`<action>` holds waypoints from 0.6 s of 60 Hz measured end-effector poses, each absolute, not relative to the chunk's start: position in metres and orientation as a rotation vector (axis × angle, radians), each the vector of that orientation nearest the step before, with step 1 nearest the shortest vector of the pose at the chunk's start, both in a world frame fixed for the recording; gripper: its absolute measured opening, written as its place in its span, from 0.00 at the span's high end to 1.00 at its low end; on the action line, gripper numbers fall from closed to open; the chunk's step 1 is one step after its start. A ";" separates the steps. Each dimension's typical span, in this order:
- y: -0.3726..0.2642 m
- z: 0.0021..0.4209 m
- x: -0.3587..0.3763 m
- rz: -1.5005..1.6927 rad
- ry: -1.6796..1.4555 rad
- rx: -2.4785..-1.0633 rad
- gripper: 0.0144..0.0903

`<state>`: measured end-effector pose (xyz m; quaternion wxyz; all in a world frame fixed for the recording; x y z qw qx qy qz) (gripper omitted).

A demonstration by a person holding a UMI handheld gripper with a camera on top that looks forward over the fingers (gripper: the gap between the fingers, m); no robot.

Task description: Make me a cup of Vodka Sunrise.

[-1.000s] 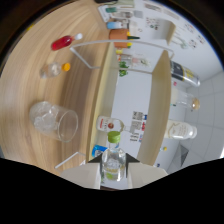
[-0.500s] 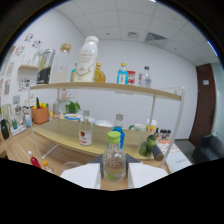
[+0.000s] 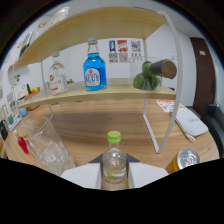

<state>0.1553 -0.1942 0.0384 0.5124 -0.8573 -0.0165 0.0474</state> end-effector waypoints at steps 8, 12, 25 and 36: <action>-0.198 0.025 0.154 0.118 -0.057 -2.113 0.72; -0.198 0.023 0.154 0.120 -0.057 -2.122 0.71; -0.213 0.019 0.155 0.091 -0.071 -2.154 0.70; -0.224 0.013 0.160 0.076 -0.043 -2.193 0.52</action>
